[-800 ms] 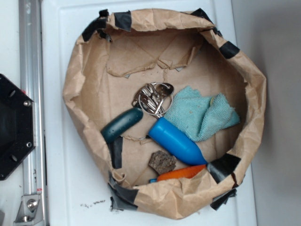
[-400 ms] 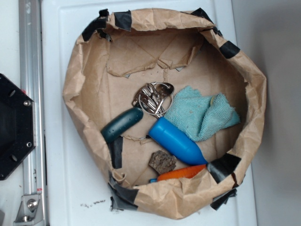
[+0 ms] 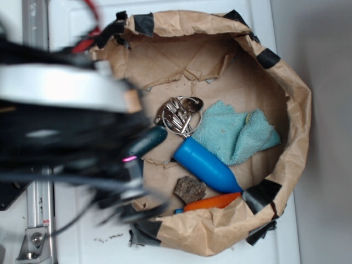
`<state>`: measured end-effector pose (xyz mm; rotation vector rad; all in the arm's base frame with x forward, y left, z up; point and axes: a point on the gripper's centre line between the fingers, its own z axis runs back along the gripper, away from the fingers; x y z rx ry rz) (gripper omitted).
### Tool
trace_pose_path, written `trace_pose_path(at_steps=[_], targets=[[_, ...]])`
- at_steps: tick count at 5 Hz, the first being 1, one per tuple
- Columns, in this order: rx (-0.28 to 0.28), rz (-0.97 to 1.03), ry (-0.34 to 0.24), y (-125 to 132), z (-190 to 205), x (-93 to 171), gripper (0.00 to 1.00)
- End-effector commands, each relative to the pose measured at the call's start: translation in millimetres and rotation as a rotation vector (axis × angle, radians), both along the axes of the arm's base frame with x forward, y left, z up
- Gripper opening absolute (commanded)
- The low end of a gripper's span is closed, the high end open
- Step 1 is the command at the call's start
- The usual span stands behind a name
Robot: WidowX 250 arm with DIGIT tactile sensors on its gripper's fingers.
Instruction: Grab the blue cloth.
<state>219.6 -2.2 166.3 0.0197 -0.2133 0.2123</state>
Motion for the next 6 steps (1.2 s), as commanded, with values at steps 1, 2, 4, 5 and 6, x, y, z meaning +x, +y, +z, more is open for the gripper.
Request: trace_pose_path(at_steps=[1,2,4,5,6], targets=[[-0.020,-0.009,-0.045,35,-43,102,1.00],[-0.054,-0.134,-0.029,19,-63,135,1.00],[-0.116,-0.329,0.048,-24,-90,120,1.00],[-0.123,-0.350,0.056,-27,-98,105,1.00],[-0.088,-0.356,0.070,-35,-117,106,1.00]])
